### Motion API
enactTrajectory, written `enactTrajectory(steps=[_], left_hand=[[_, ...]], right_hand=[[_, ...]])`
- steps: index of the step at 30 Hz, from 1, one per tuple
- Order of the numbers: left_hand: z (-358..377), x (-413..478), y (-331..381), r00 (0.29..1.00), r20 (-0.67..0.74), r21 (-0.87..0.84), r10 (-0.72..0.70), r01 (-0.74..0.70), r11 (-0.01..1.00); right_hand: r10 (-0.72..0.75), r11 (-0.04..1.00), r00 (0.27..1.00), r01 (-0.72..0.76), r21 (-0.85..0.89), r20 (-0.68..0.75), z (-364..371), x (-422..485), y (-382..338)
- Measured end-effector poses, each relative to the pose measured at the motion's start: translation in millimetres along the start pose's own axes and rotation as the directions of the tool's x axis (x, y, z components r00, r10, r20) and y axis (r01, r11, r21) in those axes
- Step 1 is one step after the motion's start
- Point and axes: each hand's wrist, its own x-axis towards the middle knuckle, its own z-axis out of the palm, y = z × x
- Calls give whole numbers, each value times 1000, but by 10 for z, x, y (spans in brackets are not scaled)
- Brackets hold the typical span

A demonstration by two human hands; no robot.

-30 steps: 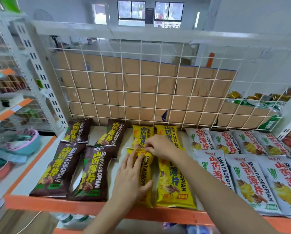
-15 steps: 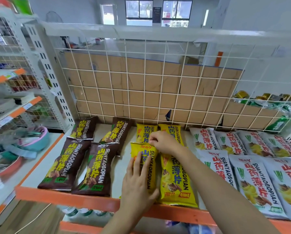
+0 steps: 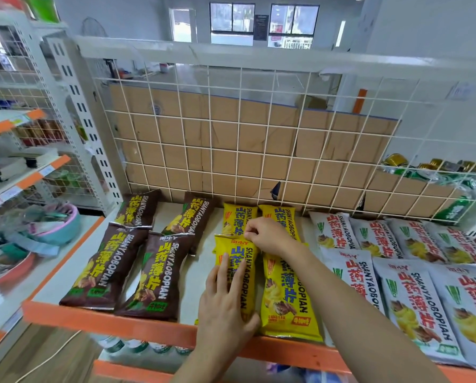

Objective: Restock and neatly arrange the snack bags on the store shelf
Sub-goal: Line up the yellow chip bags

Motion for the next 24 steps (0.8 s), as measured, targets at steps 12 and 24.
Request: enactTrajectory(steps=[12,24], left_hand=[[40,-16,-54,1000,-26,44,-8,9,999],[-2,262,-53,992,-49,199,117,-105,974]], right_hand=[[8,998,958,8,56,-287,23,-184,17],[286,956,883,-234,178,-372,368,-1116,199]])
